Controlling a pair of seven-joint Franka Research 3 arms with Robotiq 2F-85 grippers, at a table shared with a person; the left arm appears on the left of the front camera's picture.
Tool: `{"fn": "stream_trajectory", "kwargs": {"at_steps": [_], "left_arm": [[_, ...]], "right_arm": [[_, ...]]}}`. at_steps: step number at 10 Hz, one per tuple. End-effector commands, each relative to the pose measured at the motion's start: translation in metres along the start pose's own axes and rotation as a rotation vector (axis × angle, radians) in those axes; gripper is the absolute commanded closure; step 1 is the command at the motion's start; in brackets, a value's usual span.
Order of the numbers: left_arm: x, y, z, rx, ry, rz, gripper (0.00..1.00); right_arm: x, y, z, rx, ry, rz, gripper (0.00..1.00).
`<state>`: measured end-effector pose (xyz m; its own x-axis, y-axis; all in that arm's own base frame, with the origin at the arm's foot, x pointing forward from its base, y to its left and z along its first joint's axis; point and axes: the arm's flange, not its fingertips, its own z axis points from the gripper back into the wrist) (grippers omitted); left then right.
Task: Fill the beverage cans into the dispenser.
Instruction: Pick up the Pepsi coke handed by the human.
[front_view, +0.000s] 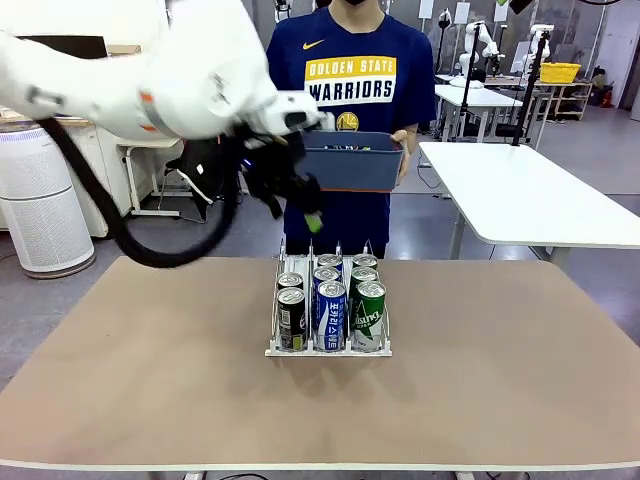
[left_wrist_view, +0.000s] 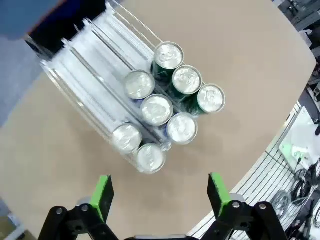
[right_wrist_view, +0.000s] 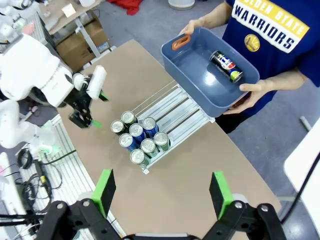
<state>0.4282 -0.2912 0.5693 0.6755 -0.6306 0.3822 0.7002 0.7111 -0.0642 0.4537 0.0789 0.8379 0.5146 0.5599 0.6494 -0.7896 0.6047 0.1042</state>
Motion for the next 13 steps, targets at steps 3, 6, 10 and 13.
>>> {"fn": "stream_trajectory", "kwargs": {"at_steps": [3, 6, 10, 13], "left_arm": [[-0.031, 0.026, 0.103, 0.001, -0.13, -0.173, 0.0], [-0.048, 0.032, 0.168, 0.069, -0.233, -0.192, 0.0], [-0.067, 0.038, 0.223, 0.138, -0.3, -0.146, 0.0], [-0.075, 0.042, 0.238, 0.173, -0.318, -0.086, 0.0]], "right_arm": [[-0.001, 0.001, 0.0, 0.004, 0.001, -0.009, 0.0], [-0.001, 0.001, 0.0, 0.004, 0.001, -0.009, 0.0], [-0.001, 0.001, 0.0, 0.004, 0.001, -0.009, 0.0], [-0.001, 0.001, 0.0, 0.004, 0.001, -0.009, 0.0]]}}
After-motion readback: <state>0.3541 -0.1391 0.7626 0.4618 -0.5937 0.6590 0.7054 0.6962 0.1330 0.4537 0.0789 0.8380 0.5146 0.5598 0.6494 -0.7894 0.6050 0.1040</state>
